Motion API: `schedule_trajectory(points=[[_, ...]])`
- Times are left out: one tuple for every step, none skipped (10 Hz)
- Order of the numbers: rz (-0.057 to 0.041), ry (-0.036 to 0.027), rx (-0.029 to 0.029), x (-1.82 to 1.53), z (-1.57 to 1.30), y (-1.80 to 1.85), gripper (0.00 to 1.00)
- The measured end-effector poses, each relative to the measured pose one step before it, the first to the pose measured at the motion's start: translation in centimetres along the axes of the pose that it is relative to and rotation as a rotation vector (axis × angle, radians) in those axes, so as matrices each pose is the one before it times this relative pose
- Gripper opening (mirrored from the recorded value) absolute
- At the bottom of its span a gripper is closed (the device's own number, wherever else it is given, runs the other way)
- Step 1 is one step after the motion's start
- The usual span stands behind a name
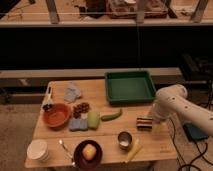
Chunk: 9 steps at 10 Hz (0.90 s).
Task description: Place eraser in metal cup
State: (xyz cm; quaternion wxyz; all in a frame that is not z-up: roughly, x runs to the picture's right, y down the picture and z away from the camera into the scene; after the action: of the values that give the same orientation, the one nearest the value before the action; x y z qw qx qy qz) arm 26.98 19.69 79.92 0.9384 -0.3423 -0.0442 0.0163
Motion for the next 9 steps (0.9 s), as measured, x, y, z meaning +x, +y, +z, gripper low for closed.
schedule_trajectory(points=[[-0.00247,-0.00458,-0.00218,0.053,0.109,0.107,0.65],[-0.00154,-0.00367,-0.00144,0.045,0.117,0.087,0.65],[0.00022,-0.00045,0.00188,0.104,0.016,0.065,0.65],[-0.00048,-0.00066,0.0084,0.078,0.071,0.004,0.65],[-0.00092,0.00006,0.00943,0.076,0.014,-0.046,0.65],[-0.00111,0.00205,0.00744,0.09,0.051,-0.097,0.65],[-0.00069,0.00257,0.00488,0.05,0.05,-0.112,0.65],[0.00046,0.00352,0.0056,0.027,0.061,-0.159,0.65],[0.00154,0.00447,0.00615,0.08,0.066,-0.139,0.65]])
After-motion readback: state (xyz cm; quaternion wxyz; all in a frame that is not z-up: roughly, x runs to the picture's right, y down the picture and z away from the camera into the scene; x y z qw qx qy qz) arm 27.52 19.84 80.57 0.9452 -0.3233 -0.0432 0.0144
